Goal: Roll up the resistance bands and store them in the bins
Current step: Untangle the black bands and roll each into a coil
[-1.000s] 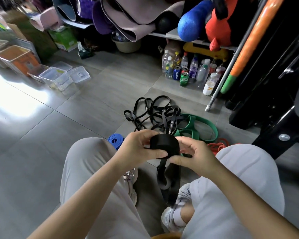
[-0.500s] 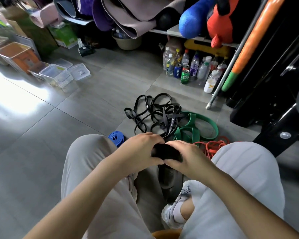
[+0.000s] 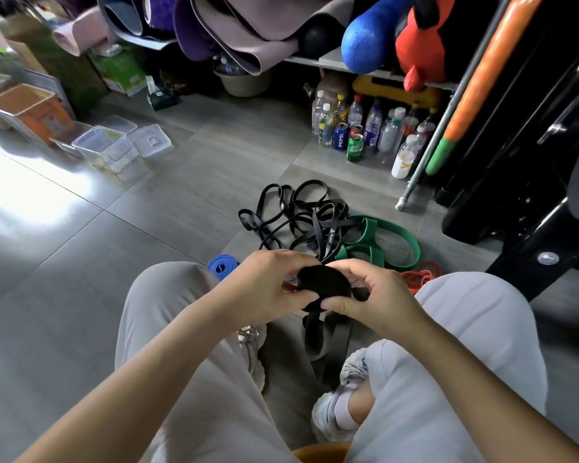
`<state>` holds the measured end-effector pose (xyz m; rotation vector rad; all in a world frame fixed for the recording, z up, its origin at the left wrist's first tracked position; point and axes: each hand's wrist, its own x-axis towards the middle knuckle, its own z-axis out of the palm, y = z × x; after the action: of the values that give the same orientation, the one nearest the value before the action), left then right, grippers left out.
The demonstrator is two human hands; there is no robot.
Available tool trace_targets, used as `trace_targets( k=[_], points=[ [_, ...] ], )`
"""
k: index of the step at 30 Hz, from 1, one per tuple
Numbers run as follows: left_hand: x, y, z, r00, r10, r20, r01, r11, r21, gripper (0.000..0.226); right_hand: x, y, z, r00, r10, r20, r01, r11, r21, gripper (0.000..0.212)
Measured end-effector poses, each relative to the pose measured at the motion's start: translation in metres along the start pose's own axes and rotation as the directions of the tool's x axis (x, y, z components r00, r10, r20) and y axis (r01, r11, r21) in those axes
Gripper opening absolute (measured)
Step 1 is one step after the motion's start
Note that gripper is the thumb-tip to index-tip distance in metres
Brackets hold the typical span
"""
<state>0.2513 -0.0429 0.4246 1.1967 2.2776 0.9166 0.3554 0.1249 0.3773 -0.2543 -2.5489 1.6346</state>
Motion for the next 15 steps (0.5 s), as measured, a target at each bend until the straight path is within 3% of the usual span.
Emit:
trace_targets(
  k=[5,10,13,15],
  points=[
    [-0.005,0.001,-0.006,0.988,-0.069,-0.14,0.022,0.949,-0.315,0.042,0.001,0.011,0.002,1.0,-0.003,-0.022,0.005,0.998,0.065,0.044],
    [-0.005,-0.004,0.0,0.969,-0.086,-0.23,-0.075,0.788,-0.612,0.033,0.004,0.011,0.003,0.999,-0.05,0.004,0.047,0.961,0.274,0.048],
    [-0.004,-0.008,0.009,0.966,-0.16,-0.205,-0.062,0.625,-0.779,0.033,0.008,0.008,0.006,0.999,-0.042,-0.033,0.05,0.939,0.34,0.044],
    [-0.004,-0.01,0.01,0.975,-0.161,-0.154,-0.014,0.644,-0.764,0.035,0.011,0.004,0.003,0.999,-0.021,-0.043,0.033,0.957,0.289,0.041]
  ],
)
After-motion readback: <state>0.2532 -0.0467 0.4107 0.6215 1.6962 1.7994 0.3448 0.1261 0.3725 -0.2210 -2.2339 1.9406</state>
